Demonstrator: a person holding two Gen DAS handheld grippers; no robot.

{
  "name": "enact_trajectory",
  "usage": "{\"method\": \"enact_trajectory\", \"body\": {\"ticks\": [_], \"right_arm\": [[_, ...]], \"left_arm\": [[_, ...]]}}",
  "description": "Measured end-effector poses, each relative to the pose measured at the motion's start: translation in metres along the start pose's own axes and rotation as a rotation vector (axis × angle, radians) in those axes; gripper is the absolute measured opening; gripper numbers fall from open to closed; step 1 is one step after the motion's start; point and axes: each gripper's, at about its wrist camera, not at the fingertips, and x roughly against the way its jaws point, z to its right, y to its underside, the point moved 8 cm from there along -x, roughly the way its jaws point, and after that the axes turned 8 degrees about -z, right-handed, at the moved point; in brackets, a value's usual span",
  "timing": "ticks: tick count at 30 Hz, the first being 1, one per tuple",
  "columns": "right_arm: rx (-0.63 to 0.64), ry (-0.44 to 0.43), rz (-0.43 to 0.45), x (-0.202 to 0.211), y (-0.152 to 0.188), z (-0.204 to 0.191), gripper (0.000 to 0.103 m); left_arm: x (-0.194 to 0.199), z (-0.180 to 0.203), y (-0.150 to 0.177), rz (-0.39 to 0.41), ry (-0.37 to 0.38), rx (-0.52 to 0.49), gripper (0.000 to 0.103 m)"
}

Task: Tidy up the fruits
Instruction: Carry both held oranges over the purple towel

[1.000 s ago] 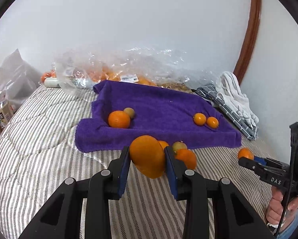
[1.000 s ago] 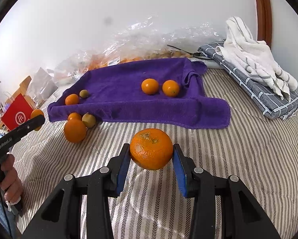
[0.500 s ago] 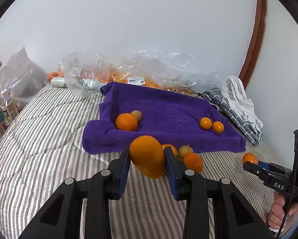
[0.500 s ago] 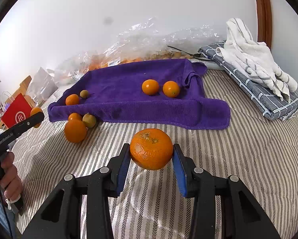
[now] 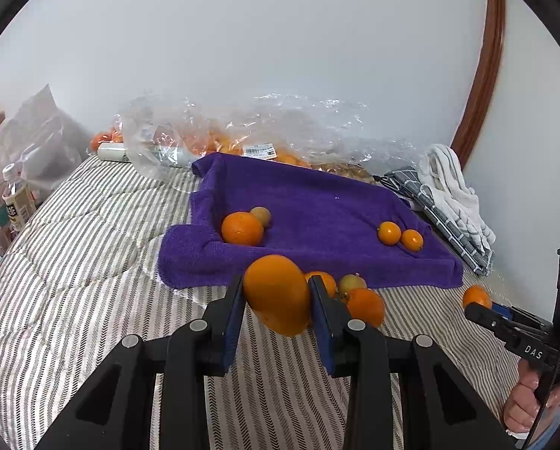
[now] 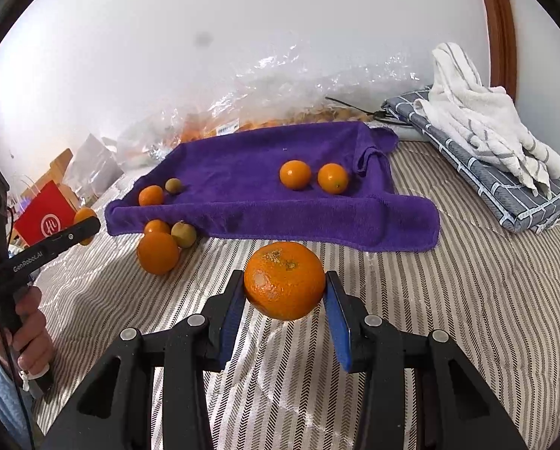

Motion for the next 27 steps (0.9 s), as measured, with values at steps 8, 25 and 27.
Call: {"method": "enact_trajectory", "body": {"ticks": [8,25,27], "right_arm": [[0.061,-0.022,0.037,0.030,-0.035,-0.007,0.042],[0.022,-0.051,0.138,0.016,-0.168,0.001,0.042],[0.022,-0.056,0.139,0.008,-0.179,0.000,0.042]], "left_arm": [[0.013,-0.001,-0.016,0.050,-0.052,-0.013,0.032],[0.003,0.017,-0.118,0.101,-0.089,-0.064,0.032],[-0.008,0.013,-0.130,0.095,-0.070,-0.041,0.032]]}}
